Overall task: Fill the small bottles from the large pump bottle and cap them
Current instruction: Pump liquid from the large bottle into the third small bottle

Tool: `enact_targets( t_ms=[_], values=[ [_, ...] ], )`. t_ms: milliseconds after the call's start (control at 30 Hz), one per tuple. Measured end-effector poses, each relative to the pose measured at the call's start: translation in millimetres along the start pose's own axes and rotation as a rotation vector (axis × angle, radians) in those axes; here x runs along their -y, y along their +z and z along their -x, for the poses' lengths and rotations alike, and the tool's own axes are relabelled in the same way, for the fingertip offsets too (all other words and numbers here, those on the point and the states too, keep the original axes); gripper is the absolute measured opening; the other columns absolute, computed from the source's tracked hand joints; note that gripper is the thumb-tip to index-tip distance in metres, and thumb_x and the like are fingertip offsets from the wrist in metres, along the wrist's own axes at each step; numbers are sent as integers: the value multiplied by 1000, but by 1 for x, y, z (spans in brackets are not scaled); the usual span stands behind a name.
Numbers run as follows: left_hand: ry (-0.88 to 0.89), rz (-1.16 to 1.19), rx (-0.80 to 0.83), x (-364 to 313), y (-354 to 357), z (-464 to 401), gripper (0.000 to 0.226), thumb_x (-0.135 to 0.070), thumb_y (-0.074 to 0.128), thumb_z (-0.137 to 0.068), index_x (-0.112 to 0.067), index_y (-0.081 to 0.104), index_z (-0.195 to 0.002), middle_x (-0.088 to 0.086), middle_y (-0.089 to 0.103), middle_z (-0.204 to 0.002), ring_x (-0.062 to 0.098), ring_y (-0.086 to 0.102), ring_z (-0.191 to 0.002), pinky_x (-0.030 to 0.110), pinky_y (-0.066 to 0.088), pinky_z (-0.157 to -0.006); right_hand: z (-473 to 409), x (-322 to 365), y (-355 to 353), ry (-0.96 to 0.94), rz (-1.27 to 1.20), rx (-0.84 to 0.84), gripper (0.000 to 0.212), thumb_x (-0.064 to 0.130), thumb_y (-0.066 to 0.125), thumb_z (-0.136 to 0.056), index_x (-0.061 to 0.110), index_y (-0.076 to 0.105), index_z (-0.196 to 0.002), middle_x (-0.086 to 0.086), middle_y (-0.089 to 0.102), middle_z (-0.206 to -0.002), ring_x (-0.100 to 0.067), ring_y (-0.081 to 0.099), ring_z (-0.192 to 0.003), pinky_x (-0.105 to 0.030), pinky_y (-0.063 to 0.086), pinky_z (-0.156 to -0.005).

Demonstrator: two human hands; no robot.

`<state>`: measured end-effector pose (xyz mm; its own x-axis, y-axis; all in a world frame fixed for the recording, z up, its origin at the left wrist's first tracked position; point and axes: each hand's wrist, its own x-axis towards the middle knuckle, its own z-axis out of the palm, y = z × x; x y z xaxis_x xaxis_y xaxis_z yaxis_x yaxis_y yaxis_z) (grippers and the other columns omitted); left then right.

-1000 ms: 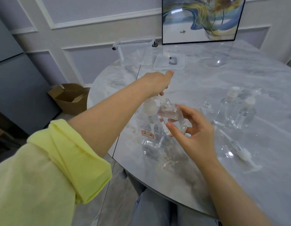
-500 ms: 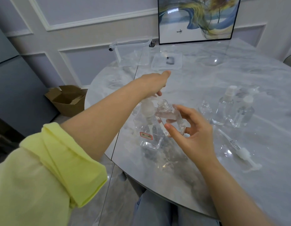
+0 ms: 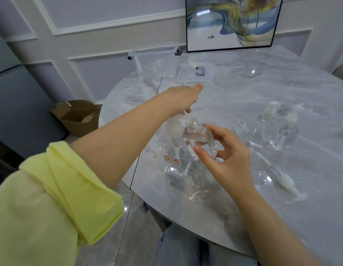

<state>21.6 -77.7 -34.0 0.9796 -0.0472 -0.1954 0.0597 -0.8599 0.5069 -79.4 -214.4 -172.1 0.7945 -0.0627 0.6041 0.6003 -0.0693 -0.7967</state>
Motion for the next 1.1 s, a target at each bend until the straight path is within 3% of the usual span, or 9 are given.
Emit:
enact_targets(
  t_ms=[133,233,467,700,1100],
  values=[
    [-17,-12,45,1,1,1,65,-62,19,-104,-20,62,-129,4,72,-112,26,63,-112,39,36,-89,-1,0,0,-2,5,2,50,31,82,-83,14,67,-128,5,69,-115,-25,69,-109,-42,64,-68],
    [3,-4,29,-2,1,0,66,-62,19,-104,-20,64,-127,4,73,-109,23,66,-106,40,42,-93,-1,0,-1,-5,11,-1,51,33,82,-83,15,66,-128,5,69,-116,-25,69,-110,-42,64,-69],
    [-2,0,15,-2,2,0,67,-61,19,-105,-18,66,-124,4,74,-104,23,66,-105,39,43,-96,-2,2,-1,-23,35,-4,50,35,81,-83,17,66,-127,2,69,-115,-24,69,-108,-41,64,-71],
    [1,-2,8,-1,3,0,66,-61,19,-104,-19,66,-124,4,74,-107,23,66,-105,37,39,-87,0,2,0,-11,35,-3,50,33,82,-83,15,67,-127,3,70,-115,-23,70,-109,-41,64,-72],
    [-27,13,37,-2,3,3,66,-61,20,-105,-18,68,-121,4,74,-106,25,64,-109,40,40,-97,-1,1,1,6,19,4,53,36,81,-83,15,66,-129,0,70,-116,-25,71,-106,-43,64,-69]
  ],
)
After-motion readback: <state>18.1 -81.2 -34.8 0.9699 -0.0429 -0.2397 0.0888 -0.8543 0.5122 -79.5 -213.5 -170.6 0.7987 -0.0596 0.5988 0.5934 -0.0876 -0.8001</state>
